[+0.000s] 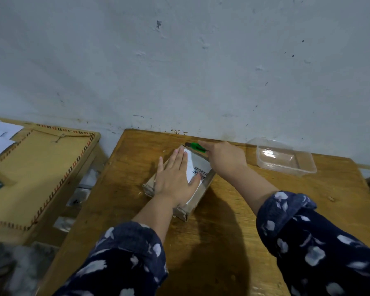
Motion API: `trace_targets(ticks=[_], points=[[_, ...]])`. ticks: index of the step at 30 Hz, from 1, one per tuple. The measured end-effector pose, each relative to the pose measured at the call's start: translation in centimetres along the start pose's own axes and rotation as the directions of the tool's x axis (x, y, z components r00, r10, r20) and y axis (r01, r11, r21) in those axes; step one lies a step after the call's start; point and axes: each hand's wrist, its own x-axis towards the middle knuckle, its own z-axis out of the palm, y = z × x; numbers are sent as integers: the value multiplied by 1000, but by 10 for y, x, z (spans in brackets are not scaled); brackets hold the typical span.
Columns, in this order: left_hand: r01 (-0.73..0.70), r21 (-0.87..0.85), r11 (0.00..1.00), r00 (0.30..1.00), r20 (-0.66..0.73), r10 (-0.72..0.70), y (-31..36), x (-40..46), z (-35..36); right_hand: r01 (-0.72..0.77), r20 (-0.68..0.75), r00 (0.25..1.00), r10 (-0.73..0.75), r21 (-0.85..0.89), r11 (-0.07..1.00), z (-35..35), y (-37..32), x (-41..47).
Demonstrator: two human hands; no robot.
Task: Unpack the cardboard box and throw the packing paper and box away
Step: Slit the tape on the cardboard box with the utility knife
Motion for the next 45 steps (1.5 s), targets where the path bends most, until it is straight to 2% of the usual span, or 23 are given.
trace_targets(ticks=[13,25,35,45], points=[[13,4,1000,1000,-9,-13,2,-1,-1,-14,40,999,19,-126,992,-4,-18,-1],[15,-1,1000,1000,-4,-15,1,-2,-2,-53,48,997,56,-64,997,-2,-20,-5],[28,19,999,1000,11,-28,2,-1,-1,66,48,997,-57,-216,974,-14,-23,-5],[33,0,999,999,6,-33,3,-2,-2,55,73,997,-39,-234,971,-17,-10,-19]])
